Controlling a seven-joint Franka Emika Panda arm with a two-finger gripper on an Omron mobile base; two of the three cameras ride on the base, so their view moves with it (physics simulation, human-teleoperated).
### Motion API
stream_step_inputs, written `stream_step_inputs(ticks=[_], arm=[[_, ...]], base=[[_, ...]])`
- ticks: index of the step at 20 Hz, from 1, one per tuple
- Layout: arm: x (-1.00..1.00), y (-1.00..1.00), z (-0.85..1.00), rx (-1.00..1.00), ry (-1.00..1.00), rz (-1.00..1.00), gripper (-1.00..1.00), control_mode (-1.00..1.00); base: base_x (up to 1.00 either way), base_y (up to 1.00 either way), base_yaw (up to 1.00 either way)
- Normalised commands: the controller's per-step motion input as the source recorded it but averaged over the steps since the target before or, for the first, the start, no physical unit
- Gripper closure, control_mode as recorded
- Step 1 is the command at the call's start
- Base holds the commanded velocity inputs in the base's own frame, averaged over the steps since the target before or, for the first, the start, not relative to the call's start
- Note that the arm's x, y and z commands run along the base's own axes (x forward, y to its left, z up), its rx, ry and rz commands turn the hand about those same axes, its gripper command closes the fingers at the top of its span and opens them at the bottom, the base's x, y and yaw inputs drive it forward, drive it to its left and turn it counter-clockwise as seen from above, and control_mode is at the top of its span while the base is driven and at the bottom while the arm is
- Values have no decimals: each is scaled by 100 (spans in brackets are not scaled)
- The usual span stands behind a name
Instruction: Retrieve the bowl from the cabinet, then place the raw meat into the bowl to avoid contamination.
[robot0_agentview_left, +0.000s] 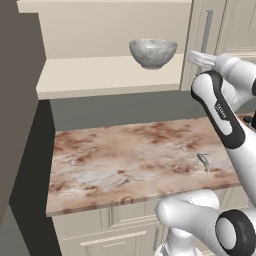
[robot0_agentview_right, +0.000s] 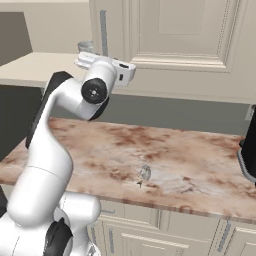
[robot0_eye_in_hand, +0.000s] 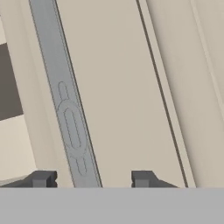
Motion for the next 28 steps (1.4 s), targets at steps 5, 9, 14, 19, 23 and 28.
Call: stream_step_inputs(ticks=[5, 9, 14, 19, 23, 28], arm=[[32, 0, -5, -2, 2, 0, 100, -100], [15, 1, -1, -3, 2, 0, 100, -100], [0, 0, 0, 0, 0, 0, 100, -100], [0, 0, 0, 0, 0, 0, 100, -100], [0, -4, 0, 0, 0, 0, 100, -100], [-4, -18, 10, 0, 0, 0, 100, -100]], base=[[0, 0, 0], [0, 0, 0], [0, 0, 0], [0, 0, 0], [0, 0, 0], [0, 0, 0]])
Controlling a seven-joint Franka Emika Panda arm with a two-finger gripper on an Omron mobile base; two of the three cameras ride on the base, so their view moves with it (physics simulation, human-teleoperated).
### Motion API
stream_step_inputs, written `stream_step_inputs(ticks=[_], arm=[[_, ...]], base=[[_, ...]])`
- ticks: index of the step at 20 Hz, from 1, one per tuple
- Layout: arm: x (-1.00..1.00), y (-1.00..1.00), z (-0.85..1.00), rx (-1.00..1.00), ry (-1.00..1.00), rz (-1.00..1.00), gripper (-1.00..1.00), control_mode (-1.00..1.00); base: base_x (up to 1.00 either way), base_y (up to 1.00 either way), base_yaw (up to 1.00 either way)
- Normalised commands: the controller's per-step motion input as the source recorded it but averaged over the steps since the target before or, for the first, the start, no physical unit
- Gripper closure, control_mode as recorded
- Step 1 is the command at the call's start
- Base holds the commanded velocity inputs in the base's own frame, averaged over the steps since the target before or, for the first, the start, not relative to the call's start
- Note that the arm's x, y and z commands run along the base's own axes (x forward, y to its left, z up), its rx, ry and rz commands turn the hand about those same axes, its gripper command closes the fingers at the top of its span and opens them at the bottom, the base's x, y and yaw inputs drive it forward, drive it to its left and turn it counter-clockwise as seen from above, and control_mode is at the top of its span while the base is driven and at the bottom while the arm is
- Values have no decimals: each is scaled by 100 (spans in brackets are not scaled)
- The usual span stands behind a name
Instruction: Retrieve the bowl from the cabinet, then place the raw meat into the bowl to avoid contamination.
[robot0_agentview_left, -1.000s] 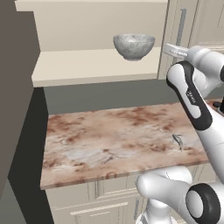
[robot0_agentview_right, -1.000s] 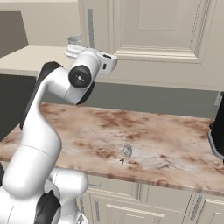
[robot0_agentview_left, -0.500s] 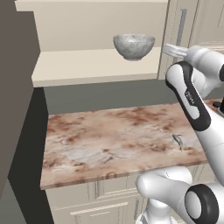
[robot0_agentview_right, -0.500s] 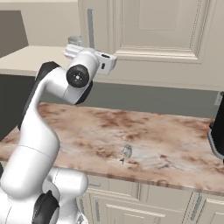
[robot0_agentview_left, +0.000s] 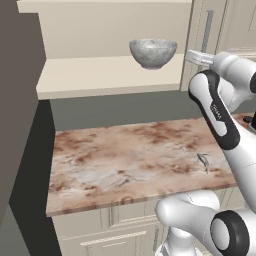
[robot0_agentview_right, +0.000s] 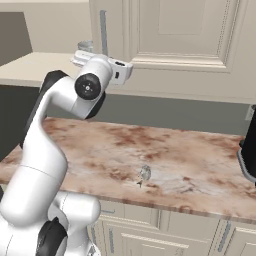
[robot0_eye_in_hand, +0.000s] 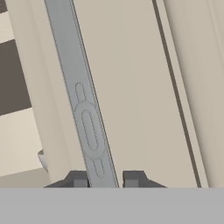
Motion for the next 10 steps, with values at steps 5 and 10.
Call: stream_step_inputs(ticks=[5, 10], arm=[[-23, -32, 20, 0, 1, 0, 100, -100], [-32, -35, 22, 0, 2, 0, 100, -100]], base=[[0, 0, 0], [0, 0, 0]])
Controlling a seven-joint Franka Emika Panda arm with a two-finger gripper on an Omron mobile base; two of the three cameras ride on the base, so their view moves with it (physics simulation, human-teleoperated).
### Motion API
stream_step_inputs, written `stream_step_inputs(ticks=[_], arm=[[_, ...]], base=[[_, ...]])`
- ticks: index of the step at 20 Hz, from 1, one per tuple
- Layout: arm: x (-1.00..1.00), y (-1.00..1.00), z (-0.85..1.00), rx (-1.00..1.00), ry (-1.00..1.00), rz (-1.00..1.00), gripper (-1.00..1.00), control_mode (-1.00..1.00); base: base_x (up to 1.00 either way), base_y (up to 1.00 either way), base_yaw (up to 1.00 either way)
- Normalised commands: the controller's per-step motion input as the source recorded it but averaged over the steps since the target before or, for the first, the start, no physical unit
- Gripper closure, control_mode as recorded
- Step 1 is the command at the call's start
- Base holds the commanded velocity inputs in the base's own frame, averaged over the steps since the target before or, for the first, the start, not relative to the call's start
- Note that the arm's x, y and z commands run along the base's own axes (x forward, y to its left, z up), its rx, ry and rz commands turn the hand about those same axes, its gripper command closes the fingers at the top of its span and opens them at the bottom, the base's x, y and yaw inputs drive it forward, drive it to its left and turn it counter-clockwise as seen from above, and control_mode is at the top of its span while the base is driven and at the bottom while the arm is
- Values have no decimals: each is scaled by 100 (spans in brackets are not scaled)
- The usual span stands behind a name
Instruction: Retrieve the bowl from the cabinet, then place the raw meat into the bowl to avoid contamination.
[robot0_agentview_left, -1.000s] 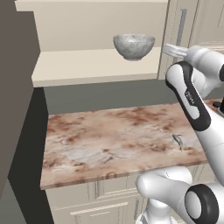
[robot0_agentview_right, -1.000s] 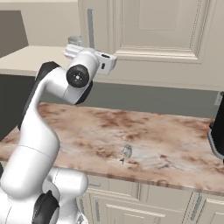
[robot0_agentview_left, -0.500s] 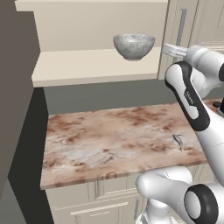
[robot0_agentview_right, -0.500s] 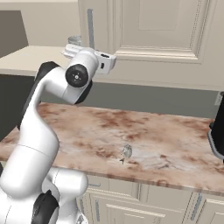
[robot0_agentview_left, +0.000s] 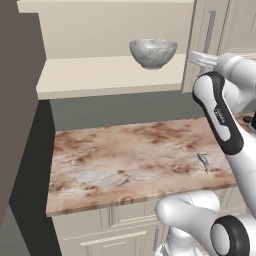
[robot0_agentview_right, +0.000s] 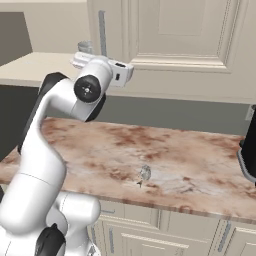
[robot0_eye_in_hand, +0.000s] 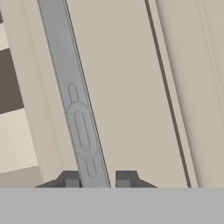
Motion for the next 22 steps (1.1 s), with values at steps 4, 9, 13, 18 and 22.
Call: stream_step_inputs(ticks=[4, 9, 13, 18, 22], arm=[[-42, -40, 28, 2, 2, 0, 100, -100], [-51, -42, 34, 3, 2, 0, 100, -100], [-61, -48, 35, 4, 0, 0, 100, -100], [-65, -55, 32, 5, 0, 0, 100, -100], [-69, -60, 33, 6, 0, 0, 100, -100]], base=[[0, 0, 0], [0, 0, 0], [0, 0, 0], [0, 0, 0], [0, 0, 0]])
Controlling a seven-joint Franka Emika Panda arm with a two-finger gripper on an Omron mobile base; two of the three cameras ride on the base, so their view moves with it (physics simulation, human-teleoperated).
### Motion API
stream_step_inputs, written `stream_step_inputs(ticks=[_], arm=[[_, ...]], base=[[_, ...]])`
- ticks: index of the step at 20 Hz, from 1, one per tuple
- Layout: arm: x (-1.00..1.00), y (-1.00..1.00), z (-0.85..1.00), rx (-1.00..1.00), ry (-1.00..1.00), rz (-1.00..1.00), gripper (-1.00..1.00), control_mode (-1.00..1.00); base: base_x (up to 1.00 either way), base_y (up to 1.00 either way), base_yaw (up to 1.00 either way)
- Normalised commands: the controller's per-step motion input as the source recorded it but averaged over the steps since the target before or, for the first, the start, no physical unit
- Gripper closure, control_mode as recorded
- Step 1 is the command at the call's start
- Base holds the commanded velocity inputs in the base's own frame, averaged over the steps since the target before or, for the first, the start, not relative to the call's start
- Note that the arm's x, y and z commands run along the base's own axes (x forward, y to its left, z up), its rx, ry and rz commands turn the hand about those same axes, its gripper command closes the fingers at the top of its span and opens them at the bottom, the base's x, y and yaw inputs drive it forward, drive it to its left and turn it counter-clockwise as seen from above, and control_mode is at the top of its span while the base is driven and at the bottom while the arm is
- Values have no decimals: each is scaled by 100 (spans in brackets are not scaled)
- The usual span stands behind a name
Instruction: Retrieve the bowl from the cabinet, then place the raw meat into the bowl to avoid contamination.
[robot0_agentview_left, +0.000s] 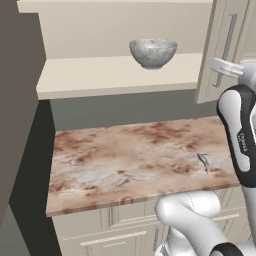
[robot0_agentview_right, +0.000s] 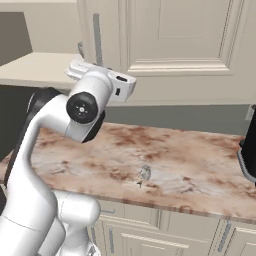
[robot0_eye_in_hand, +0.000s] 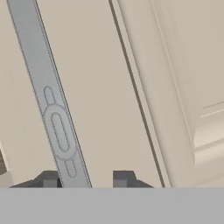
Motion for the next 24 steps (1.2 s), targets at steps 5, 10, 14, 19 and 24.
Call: stream_step_inputs(ticks=[5, 10, 14, 19, 24], arm=[[-71, -64, 35, 6, 0, 0, 100, -100], [-73, -65, 39, 6, 1, 0, 100, -100], [-77, -65, 40, 5, 1, 0, 100, -100], [-79, -65, 41, 3, 1, 0, 100, -100], [-79, -64, 37, 1, 0, 0, 100, -100]], base=[[0, 0, 0], [0, 0, 0], [0, 0, 0], [0, 0, 0], [0, 0, 0]])
